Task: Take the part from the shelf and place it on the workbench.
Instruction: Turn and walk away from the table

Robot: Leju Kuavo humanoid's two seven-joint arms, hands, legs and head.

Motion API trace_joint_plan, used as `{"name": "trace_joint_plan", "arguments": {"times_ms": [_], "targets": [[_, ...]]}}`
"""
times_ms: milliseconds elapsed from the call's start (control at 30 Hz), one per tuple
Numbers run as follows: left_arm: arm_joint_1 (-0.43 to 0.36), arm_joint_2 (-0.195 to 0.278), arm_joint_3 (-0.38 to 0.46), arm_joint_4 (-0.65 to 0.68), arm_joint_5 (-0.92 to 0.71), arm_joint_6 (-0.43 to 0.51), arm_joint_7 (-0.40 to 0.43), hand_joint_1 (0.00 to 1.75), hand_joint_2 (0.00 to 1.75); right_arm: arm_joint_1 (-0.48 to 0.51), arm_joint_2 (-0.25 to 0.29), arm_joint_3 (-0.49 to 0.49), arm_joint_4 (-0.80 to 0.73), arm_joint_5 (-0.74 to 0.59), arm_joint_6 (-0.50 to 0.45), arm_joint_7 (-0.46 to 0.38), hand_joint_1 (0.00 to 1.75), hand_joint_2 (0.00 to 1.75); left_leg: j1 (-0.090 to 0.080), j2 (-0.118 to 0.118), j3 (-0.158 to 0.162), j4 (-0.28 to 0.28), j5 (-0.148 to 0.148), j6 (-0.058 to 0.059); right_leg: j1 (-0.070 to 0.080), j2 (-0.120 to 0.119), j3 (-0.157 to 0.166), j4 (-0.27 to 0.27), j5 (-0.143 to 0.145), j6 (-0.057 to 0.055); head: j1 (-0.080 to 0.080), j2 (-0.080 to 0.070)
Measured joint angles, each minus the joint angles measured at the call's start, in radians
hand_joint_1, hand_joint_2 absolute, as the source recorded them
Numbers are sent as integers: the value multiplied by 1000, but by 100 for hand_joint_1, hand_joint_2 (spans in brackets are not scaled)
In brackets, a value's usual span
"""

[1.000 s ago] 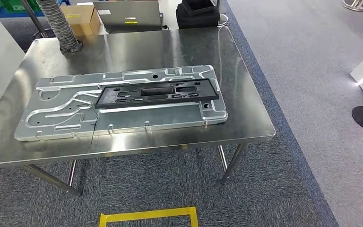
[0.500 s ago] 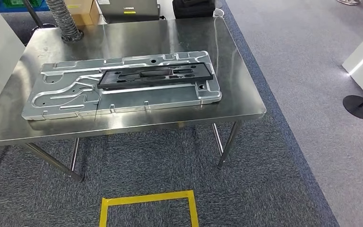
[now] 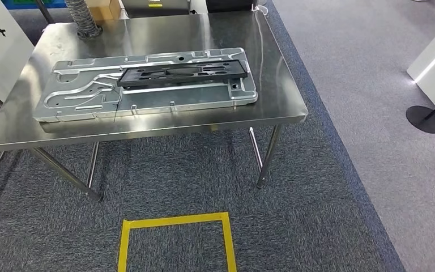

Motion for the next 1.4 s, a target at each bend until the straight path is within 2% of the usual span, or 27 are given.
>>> {"name": "trace_joint_plan", "arguments": {"times_ms": [33, 100, 133, 233, 267, 333, 400, 467, 533, 600, 667, 733, 800, 833, 867, 900, 967, 1033, 1067, 1133, 1167, 1200, 1233, 1300, 1333, 1367, 1400], "targets": [[-3, 0, 0, 0, 0, -1, -1, 0, 0, 0, 0, 1, 0, -1, 6, 18, 0, 0, -3, 0, 9, -27, -8, 6, 1, -1, -4, -1, 10, 6, 0, 0], [-4, -1, 0, 0, 0, -1, -1, 0, 0, 2, -2, 1, 0, -3, 15, 45, 0, 0, -1, 3, -5, -34, 6, 21, 0, 2, -12, -3, 21, 18, 0, 0], [-5, -1, 0, 0, 0, 1, 0, 0, 0, 3, -4, 1, 0, -3, 17, 51, 0, 0, 1, 5, -14, -36, 17, 30, -1, 5, -18, 12, 2, 24, 0, 0], [-6, -1, 1, 0, 1, 9, 7, 0, 0, 6, -5, 1, 1, -3, 17, 58, 0, 0, 1, 10, -44, -36, 45, 47, -8, 11, -57, 143, -130, 37, 0, 0], [-5, -1, 1, 0, 2, 10, 9, 0, 0, 7, -5, 1, 1, -3, 16, 58, 0, 0, 0, 10, -50, -36, 49, 48, -9, 10, -66, 178, -156, 39, 0, 0], [-4, -2, 1, 0, 2, 10, 10, 0, 0, 7, -4, 1, 1, -3, 16, 58, 0, 0, -1, 10, -53, -35, 52, 49, -9, 10, -71, 198, -169, 40, 0, 0], [-5, -2, 1, 0, 2, 13, 15, 0, 0, 5, -6, 1, 1, -1, 10, 52, 0, 0, -3, 10, -97, -20, 76, 45, -9, 11, 2, 166, -134, 36, 0, 0], [-5, -4, 2, 0, 2, 13, 20, 0, 0, 0, -9, 2, 1, 1, 5, 38, 0, 0, -7, 9, -148, 0, 105, 36, -5, 10, 127, 51, -111, 26, 0, 0], [-6, -6, 2, 0, 0, 9, 20, 0, 0, -4, -9, 2, 1, 1, 12, 31, 0, 0, -8, 11, -161, 4, 121, 26, 0, 11, 176, -34, -125, 16, 0, 0], [-6, -6, 2, 0, -4, 5, 20, 0, 0, -5, -10, 2, 2, 1, 31, 45, 0, 0, -6, 10, -166, 3, 134, 16, -2, 9, 169, -45, -114, 7, 0, 0], [-6, -6, 2, 0, -8, 4, 21, 0, 0, -6, -9, 2, 3, 0, 53, 68, 0, 0, -5, 6, -175, 17, 113, 7, -7, 4, 158, -51, -97, -4, 0, 0], [-5, -7, 2, 0, -13, 3, 21, 0, 0, -7, -9, 2, 3, -4, 75, 94, 0, 0, -1, 2, -199, 93, 32, 0, -7, 2, 139, -51, -80, -12, 0, 0], [-4, -7, 1, 0, -18, 3, 22, 0, 0, -6, -9, 1, 4, -15, 96, 117, 0, 0, 4, 1, -230, 223, -55, -7, -6, 1, 109, -46, -60, -14, 0, 0], [-4, -7, 1, 0, -21, 3, 22, 0, 0, -6, -9, 0, 4, -21, 105, 125, 0, 0, 6, 1, -236, 274, -70, -11, -6, 0, 92, -41, -49, -13, 0, 0], [-5, -7, 1, 0, -22, 2, 22, 0, 0, -6, -9, -1, 4, -26, 111, 130, 0, 0, 7, 1, -226, 294, -59, -13, -7, 0, 73, -34, -40, -11, 0, 0], [-5, -6, 1, 0, -24, 2, 22, 0, 0, -6, -9, -2, 4, -31, 116, 133, 0, 0, 9, 1, -199, 278, -31, -15, -8, 0, 53, -26, -31, -8, 0, 0], [-7, -5, 1, 0, -26, 0, 22, 0, 0, -6, -9, -5, 4, -38, 123, 136, 0, 0, 11, 0, -99, 156, 11, -15, -9, 1, 18, -8, -15, 1, 0, 0], [-10, -4, 1, 0, -27, -3, 21, 0, 0, -6, -8, -8, 5, -42, 127, 136, 0, 0, 9, -4, -13, 23, -4, -7, -7, 2, 0, 5, -1, 13, 0, 0], [-10, -4, 1, 0, -27, -4, 21, 0, 0, -7, -8, -10, 5, -43, 129, 136, 0, 0, 7, -6, 4, -11, -16, -1, -6, 2, -4, 7, 7, 19, 0, 0], [-10, -4, 1, 0, -30, -5, 20, 0, 0, -6, -9, -14, 5, -46, 131, 134, 0, 0, 4, -4, -4, -20, -9, 16, -8, 2, -8, 5, 20, 32, 0, 0], [-10, -3, 1, 0, -32, -5, 21, 0, 0, -6, -9, -16, 5, -48, 132, 131, 0, 0, 4, -2, -13, -20, -2, 25, -10, 3, -14, 13, 10, 37, 0, 0], [-10, -3, 1, 0, -33, -5, 21, 0, 0, -6, -8, -17, 5, -50, 133, 128, 0, 0, 5, 0, -23, -22, 8, 34, -12, 4, -23, 35, -18, 42, 0, 0], [-10, -2, 1, 0, -34, -4, 22, 0, 0, -6, -8, -19, 5, -53, 133, 124, 0, 0, 5, 2, -35, -23, 18, 41, -14, 6, -38, 76, -65, 46, 0, 0], [-9, -1, 1, 0, -34, -4, 28, 0, 0, -5, -7, -22, 6, -60, 135, 114, 0, 0, 2, 4, -63, -22, 39, 46, -15, 7, -71, 201, -159, 51, 0, 0], [-9, -1, 1, 0, -34, -6, 34, 0, 0, -5, -8, -24, 6, -64, 138, 111, 0, 0, -1, 5, -76, -21, 50, 47, -15, 7, -81, 259, -178, 52, 0, 0], [-9, 0, 1, 0, -34, -8, 42, 0, 0, -5, -8, -27, 6, -69, 143, 109, 0, 0, -3, 5, -88, -20, 59, 47, -15, 7, -79, 290, -172, 51, 0, 0], [-9, 0, 1, 0, -34, -10, 54, 0, 0, -5, -8, -30, 6, -73, 150, 109, 0, 44, -5, 6, -100, -19, 68, 46, -14, 7, -59, 287, -148, 48, 0, 0]]}}
